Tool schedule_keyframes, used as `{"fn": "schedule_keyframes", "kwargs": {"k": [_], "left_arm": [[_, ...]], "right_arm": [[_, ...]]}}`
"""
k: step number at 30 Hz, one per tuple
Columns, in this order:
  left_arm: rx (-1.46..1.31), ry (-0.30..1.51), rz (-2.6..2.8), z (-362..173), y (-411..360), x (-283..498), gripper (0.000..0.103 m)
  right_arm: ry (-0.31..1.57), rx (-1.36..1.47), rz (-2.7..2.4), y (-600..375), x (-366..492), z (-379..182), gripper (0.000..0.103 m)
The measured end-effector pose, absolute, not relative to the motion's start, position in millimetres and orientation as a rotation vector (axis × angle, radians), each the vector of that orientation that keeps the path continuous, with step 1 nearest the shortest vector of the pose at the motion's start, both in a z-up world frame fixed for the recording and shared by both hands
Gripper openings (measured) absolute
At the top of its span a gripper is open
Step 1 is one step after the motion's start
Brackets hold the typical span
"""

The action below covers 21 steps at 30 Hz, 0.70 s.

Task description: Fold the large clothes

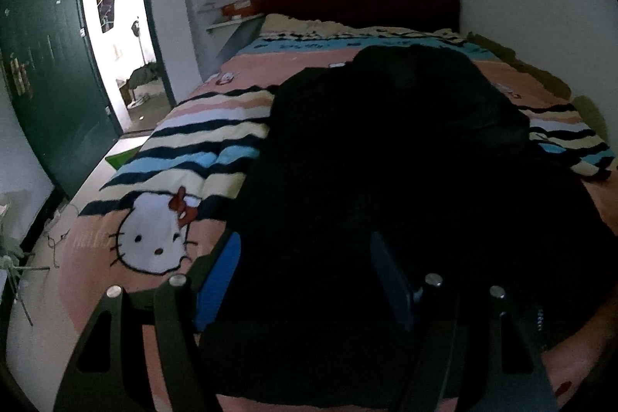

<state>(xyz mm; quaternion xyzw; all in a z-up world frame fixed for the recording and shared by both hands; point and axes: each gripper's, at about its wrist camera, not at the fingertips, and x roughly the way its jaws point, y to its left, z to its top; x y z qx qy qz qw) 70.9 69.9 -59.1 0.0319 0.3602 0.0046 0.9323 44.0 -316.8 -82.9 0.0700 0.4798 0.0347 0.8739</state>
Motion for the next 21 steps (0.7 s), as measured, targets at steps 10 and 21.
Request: {"fn": "schedule_keyframes", "kwargs": {"k": [10, 21], "left_arm": [[0.032, 0.768, 0.057, -74.9, 94.4, 75.6, 0.069], [0.014, 0.822, 0.103, -96.6, 118.1, 78.5, 0.069]], "right_arm": [[1.048, 0.165, 0.065, -316.9, 49.0, -96.8, 0.100], [1.087, 0.201, 0.067, -315.2, 59.4, -111.6, 0.102]]}}
